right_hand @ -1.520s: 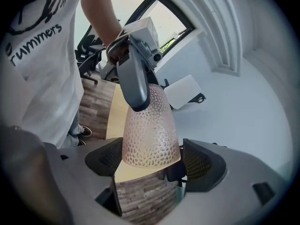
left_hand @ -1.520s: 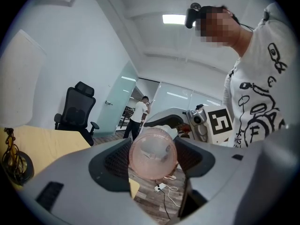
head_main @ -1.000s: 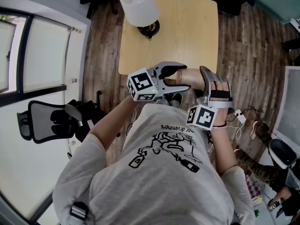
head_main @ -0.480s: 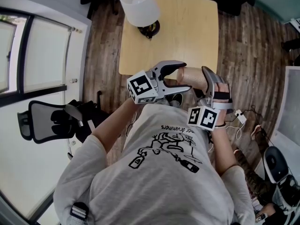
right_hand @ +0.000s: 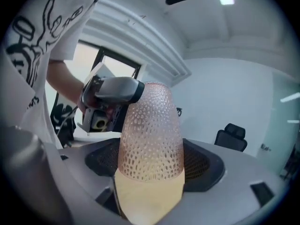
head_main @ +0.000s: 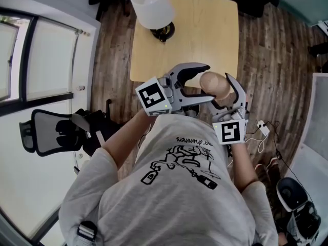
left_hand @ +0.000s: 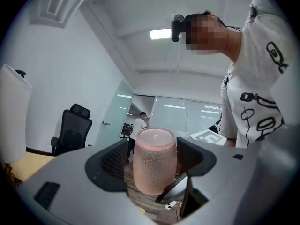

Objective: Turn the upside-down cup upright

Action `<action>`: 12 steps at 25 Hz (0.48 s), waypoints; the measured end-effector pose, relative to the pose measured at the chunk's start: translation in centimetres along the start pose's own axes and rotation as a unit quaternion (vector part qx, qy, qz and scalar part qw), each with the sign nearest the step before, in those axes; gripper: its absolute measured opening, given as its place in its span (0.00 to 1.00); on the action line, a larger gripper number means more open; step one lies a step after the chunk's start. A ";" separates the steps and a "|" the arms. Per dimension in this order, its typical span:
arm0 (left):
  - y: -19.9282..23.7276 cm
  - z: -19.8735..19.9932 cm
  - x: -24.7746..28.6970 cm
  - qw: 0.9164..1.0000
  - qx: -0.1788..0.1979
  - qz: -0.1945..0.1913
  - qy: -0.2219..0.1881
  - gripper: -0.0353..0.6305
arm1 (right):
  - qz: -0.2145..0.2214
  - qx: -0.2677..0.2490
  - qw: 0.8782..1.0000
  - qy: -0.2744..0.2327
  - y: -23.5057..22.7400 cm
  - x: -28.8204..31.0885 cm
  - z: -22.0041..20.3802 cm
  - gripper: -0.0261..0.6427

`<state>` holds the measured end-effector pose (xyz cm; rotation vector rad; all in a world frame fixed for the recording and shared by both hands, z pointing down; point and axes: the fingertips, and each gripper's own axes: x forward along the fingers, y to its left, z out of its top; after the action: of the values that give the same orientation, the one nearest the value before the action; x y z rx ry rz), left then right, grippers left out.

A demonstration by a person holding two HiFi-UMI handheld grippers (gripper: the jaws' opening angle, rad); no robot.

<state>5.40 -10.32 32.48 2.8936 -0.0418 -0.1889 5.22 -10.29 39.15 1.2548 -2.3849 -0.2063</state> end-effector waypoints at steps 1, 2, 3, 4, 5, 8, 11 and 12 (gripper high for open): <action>-0.2 0.5 0.2 1.000 0.005 -0.003 -0.002 0.53 | 0.003 0.038 0.999 -0.028 -0.1 -0.1 0.6 0.59; -0.4 0.9 0.4 1.000 0.010 -0.006 -0.004 0.53 | 0.007 0.083 0.995 -0.057 -0.2 -0.3 1.2 0.59; -0.6 1.3 0.5 1.000 0.013 -0.011 -0.005 0.54 | 0.013 0.125 0.989 -0.081 -0.2 -0.4 1.7 0.59; -0.8 1.5 0.7 1.000 0.015 -0.016 -0.006 0.54 | 0.021 0.158 0.982 -0.101 -0.2 -0.6 2.0 0.59; -0.9 1.7 0.8 1.000 0.017 -0.020 -0.007 0.54 | 0.030 0.181 0.976 -0.117 -0.2 -0.8 2.3 0.59; -1.3 2.2 1.3 0.999 0.028 -0.033 0.000 0.55 | 0.052 0.192 0.969 -0.148 0.2 -1.1 2.5 0.59; -1.7 2.0 2.0 0.998 0.041 -0.042 0.015 0.55 | 0.058 0.191 0.967 -0.159 0.4 -1.0 2.3 0.59; -1.8 1.9 2.1 0.998 0.044 -0.043 0.020 0.55 | 0.055 0.195 0.966 -0.162 0.4 -0.9 2.4 0.59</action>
<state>7.27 -9.15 29.99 2.9885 0.0827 -0.1478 4.34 -9.53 36.89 1.3334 -2.8722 0.1109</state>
